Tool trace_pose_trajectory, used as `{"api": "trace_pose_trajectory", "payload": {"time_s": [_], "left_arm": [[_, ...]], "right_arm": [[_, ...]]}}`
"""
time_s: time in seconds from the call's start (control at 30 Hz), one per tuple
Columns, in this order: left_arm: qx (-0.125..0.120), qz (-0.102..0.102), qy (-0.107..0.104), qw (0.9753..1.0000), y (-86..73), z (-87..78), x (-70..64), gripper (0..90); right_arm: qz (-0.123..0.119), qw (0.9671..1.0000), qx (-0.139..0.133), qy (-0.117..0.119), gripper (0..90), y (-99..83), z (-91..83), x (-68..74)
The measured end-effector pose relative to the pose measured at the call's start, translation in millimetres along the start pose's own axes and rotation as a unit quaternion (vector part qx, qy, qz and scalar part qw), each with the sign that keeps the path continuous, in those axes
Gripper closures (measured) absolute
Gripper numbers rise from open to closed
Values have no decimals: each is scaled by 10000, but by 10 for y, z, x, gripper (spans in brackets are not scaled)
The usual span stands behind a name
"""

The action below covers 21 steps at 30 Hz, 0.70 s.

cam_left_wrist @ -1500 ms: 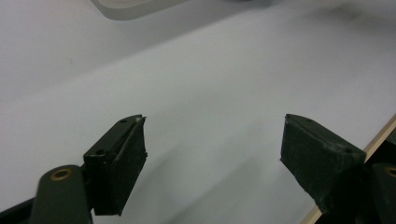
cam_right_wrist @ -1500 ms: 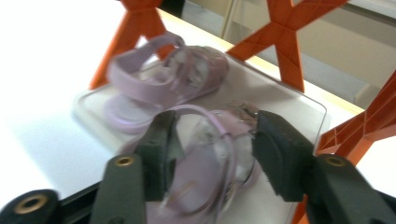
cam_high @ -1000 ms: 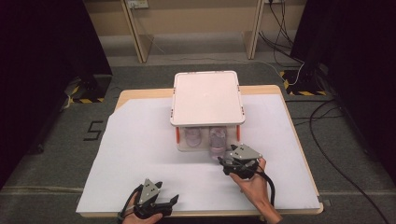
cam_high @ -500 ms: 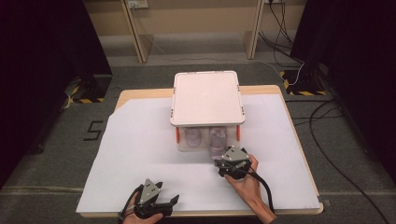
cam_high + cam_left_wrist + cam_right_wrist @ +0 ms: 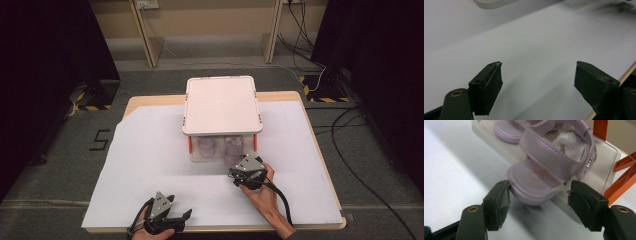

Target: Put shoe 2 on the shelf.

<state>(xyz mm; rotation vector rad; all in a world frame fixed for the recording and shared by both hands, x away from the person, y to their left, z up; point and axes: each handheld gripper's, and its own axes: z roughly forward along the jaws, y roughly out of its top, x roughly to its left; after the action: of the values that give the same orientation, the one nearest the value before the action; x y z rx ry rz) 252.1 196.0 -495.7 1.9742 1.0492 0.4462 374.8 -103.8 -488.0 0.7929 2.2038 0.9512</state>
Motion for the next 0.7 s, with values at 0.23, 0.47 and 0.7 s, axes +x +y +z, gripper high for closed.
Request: {"api": "trace_pose_trajectory", "payload": {"time_s": [0.23, 0.47, 0.7], "left_arm": [[35, -5, -9, 10000, -6, 13, -2, 218], [40, -2, -25, 10000, -9, 14, -1, 218], [32, -8, -39, 10000, -5, 8, 4, 218]], "right_arm": [[112, 9999, -80, -40, 349, 41, 60, -85], [157, 9997, -79, -142, 350, 89, 177, -139], [270, 9994, -86, -182, 351, 145, 286, -216]]}}
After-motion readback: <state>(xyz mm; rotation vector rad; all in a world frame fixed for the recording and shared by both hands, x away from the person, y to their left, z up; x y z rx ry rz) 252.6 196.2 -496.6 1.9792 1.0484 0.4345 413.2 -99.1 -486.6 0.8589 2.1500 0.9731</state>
